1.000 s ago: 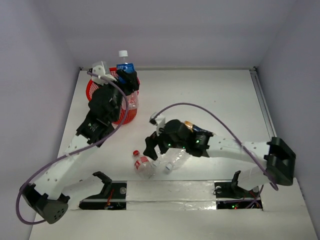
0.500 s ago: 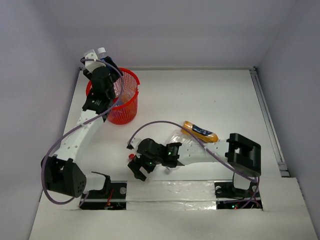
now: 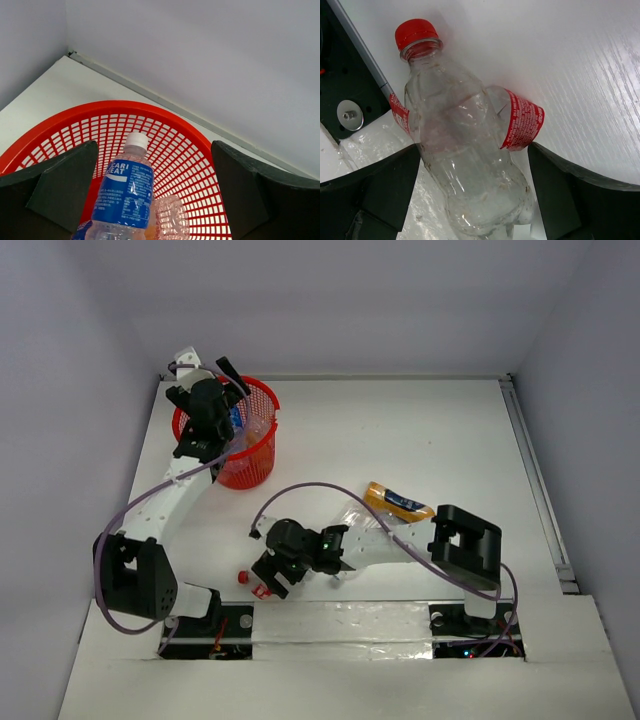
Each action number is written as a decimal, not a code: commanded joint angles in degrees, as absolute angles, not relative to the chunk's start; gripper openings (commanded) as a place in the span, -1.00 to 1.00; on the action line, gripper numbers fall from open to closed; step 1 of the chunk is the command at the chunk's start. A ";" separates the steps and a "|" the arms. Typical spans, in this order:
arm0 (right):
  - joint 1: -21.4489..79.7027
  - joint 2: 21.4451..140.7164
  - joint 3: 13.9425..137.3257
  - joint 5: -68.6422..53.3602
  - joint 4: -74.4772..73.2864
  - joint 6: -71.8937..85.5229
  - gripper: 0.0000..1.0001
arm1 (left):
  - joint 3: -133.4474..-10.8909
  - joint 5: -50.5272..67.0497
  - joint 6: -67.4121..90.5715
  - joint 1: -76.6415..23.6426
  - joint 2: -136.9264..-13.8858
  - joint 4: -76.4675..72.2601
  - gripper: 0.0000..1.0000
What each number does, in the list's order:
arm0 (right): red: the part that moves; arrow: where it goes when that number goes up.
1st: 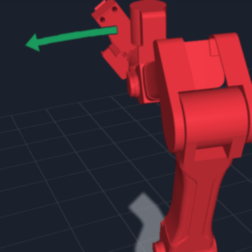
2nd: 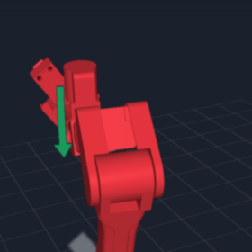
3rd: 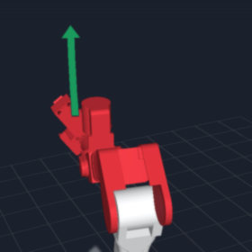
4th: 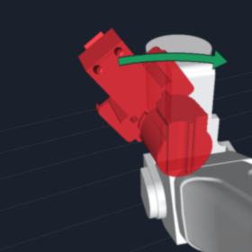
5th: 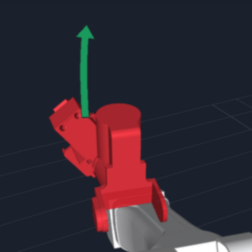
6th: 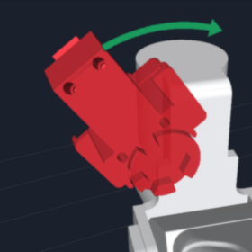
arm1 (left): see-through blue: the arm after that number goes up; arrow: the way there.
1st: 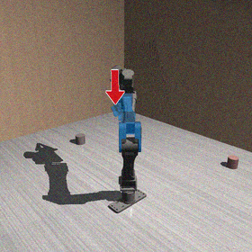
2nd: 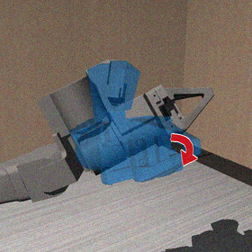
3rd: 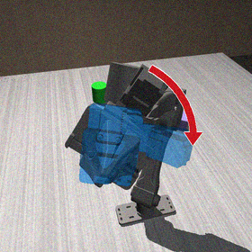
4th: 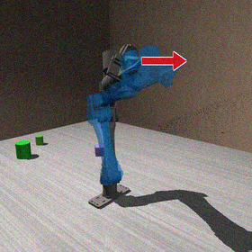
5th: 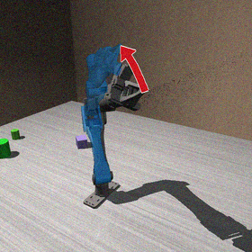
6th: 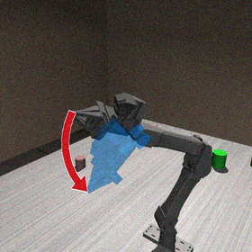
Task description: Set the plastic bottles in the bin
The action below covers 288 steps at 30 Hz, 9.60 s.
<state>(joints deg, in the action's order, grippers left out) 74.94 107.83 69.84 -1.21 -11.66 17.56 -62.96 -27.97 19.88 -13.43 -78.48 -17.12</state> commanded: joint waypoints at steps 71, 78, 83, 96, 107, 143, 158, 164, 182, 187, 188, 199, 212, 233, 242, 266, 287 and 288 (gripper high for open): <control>50.98 105.05 112.35 14.75 1.74 20.57 0.57 | -48.34 16.87 27.42 -13.10 -34.71 0.71 0.05; 49.83 83.70 84.78 19.60 10.10 20.57 -0.69 | -47.11 0.94 25.76 -38.24 -44.37 -1.23 -0.48; 49.83 70.95 69.48 19.59 9.94 21.88 -0.74 | -47.11 -8.79 23.47 -49.90 -57.44 -2.89 -0.51; 49.83 44.92 43.78 20.13 -2.27 33.20 0.16 | -51.59 -8.53 16.17 -55.63 -84.27 -4.92 0.75; 49.83 34.63 29.80 15.03 -12.28 44.47 0.91 | -53.79 -6.77 15.20 -55.63 -96.14 -5.36 0.67; 49.83 65.21 33.50 21.10 -16.36 57.48 1.00 | -66.00 -30.84 17.76 -42.56 -52.74 -0.62 0.09; 49.83 75.23 34.63 16.17 -6.15 48.78 0.83 | -73.48 -48.25 4.41 -22.61 -57.39 -5.00 0.02; 50.36 74.53 34.90 16.17 -4.84 46.67 0.78 | -71.37 -50.44 -2.27 -17.05 -62.92 -14.84 -0.03; 51.42 71.19 32.70 11.51 3.16 43.42 0.69 | -59.95 -50.98 -14.33 -13.62 -75.41 -44.20 -0.02; 51.94 71.27 32.96 11.16 3.78 42.72 0.68 | -54.50 -50.80 -10.74 -13.62 -77.43 -47.46 0.08; 51.94 71.54 33.13 11.08 3.78 42.63 0.68 | -53.01 -50.89 -9.94 -13.62 -77.78 -47.72 0.21; 51.94 77.25 35.24 8.71 2.11 39.21 0.97 | -59.06 -46.94 -0.53 -13.62 -76.39 -33.60 0.98; 52.47 85.86 43.24 10.90 -2.64 35.68 0.99 | -65.77 -12.33 20.29 -13.62 -59.43 -2.29 0.98; 53.00 81.44 76.35 15.55 9.73 26.46 0.06 | -52.55 6.05 28.73 -13.62 -23.56 12.83 0.38; 53.00 107.55 107.96 17.93 31.46 25.14 0.03 | -54.23 12.04 31.38 -13.62 -18.55 14.50 0.29; 59.06 141.33 134.04 22.76 34.36 1.15 0.04 | -49.40 10.99 29.27 -13.62 -15.12 14.33 0.30; 60.82 137.91 132.81 21.62 22.94 4.30 0.91 | -54.05 7.83 27.16 -13.62 -20.65 16.17 0.44; 60.82 137.20 130.89 21.45 23.72 4.65 0.93 | -54.40 7.56 26.98 -13.62 -21.18 16.43 0.48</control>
